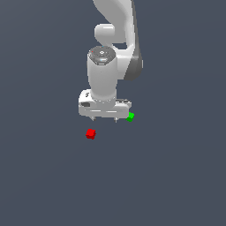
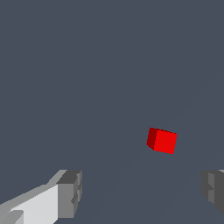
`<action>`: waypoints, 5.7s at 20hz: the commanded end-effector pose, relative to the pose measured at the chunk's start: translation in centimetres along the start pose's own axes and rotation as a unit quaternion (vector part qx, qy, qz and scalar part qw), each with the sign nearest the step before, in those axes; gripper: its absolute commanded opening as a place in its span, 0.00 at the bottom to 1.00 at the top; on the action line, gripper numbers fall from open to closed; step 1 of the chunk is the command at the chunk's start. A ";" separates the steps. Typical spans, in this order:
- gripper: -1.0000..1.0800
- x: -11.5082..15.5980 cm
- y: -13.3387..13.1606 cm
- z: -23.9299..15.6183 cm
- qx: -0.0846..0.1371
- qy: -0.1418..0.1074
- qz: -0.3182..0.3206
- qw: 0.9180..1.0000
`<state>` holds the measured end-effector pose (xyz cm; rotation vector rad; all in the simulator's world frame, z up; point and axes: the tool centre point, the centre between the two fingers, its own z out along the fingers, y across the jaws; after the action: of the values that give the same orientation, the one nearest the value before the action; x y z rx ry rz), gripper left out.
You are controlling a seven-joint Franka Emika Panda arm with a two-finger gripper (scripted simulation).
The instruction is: Stack the red cube on top of the green cube.
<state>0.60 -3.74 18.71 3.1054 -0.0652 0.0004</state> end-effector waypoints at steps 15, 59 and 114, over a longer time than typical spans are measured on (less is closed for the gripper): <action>0.96 -0.6 4.9 6.6 0.008 -0.001 0.056 0.998; 0.00 -1.3 8.3 17.0 0.018 -0.003 0.099 0.995; 0.00 -12.3 -10.2 11.1 0.018 -0.002 0.098 0.995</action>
<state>-10.67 5.40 7.50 3.1192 -0.3733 -0.0009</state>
